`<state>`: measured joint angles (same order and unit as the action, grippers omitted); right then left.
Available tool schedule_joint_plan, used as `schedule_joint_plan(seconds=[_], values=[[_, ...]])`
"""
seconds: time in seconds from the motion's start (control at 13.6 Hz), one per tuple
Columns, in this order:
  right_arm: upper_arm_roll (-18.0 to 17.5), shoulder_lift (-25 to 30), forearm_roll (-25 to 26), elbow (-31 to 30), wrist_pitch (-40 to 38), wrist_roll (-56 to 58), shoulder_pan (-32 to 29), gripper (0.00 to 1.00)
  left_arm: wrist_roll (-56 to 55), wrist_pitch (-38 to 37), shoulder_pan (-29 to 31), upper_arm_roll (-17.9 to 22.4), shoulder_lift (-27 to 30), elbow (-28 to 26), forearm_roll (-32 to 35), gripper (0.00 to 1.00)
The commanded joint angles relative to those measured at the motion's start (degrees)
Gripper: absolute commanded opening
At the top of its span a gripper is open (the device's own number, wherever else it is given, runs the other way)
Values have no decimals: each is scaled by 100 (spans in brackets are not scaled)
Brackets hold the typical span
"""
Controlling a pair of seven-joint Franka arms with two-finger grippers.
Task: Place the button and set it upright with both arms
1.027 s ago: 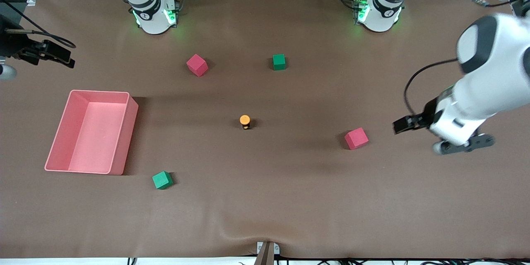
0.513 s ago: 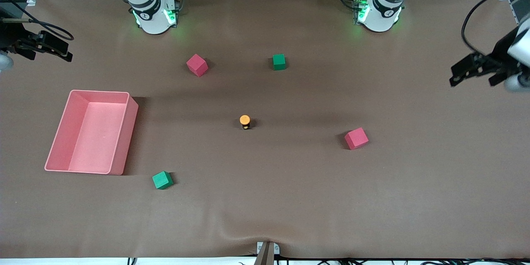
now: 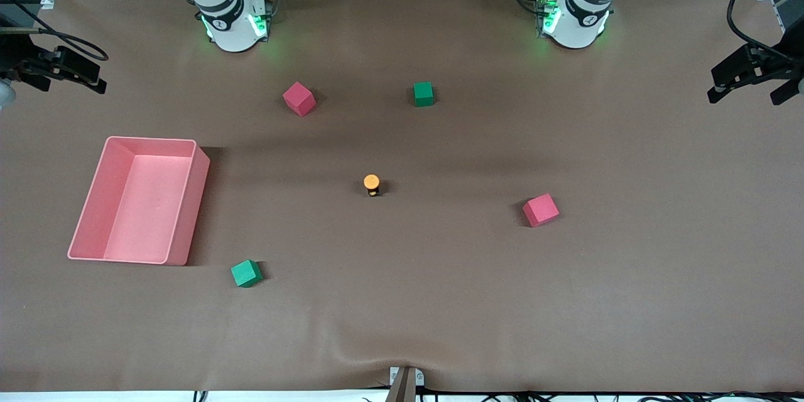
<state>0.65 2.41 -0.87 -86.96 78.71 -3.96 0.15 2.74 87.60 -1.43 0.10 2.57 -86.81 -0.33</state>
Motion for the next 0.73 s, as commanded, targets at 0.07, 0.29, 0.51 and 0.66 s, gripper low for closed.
schedule_joint_plan(seconds=[0.07,0.29,0.51,0.66], values=[[-29,49,8,-49,83,80,-120,100,261,2,-68,95,15,-38,120,100],[15,66,8,-57,4,97,-278,100,218,-138,-112,60,-2,-64,103,100],[6,66,8,-49,-102,106,-269,100,8,-174,-112,43,-11,-82,103,100],[6,66,8,-49,-102,98,-252,100,-387,-174,-121,-36,-20,-82,85,100]])
